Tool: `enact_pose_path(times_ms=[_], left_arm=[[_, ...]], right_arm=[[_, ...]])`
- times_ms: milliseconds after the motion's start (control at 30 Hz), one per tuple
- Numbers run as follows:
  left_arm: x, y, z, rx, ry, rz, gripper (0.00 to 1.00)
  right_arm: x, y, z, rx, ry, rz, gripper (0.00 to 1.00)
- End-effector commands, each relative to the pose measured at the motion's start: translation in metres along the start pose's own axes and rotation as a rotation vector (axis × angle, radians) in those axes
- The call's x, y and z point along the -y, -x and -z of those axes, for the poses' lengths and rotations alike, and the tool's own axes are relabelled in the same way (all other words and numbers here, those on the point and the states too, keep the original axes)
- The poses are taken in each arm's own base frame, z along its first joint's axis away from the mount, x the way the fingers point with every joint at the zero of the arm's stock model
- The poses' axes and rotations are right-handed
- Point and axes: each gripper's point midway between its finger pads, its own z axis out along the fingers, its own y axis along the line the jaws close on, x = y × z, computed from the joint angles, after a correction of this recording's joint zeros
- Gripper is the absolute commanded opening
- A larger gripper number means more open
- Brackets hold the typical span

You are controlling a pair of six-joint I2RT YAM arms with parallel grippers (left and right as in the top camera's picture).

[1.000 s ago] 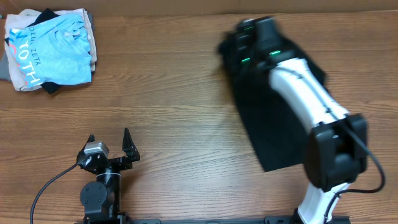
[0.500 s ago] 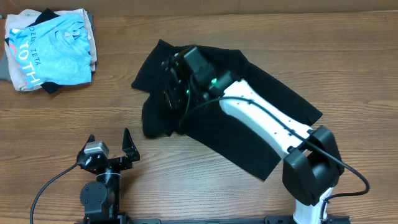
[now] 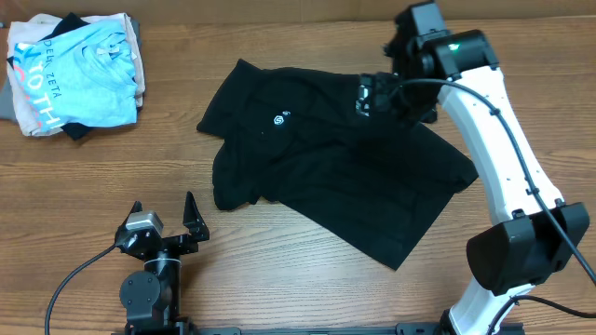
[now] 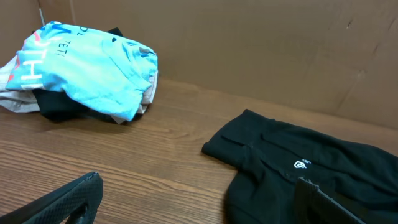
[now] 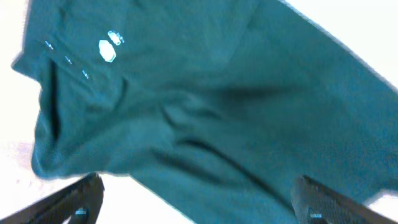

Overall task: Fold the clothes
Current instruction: 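Drag the black shirt with the right gripper to the table center, then grasp the shirt's left hem with left gripper, right hem with right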

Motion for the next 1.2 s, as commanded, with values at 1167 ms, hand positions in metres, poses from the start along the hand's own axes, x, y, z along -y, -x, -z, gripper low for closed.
enact_pose_path(times_ms=[1167], left_arm=[[-0.017,0.007,0.001,0.03,0.098,-0.137,1.0]], right_arm=[[0.132,-0.105,-0.012,-0.188,-0.388,-0.526,1.0]])
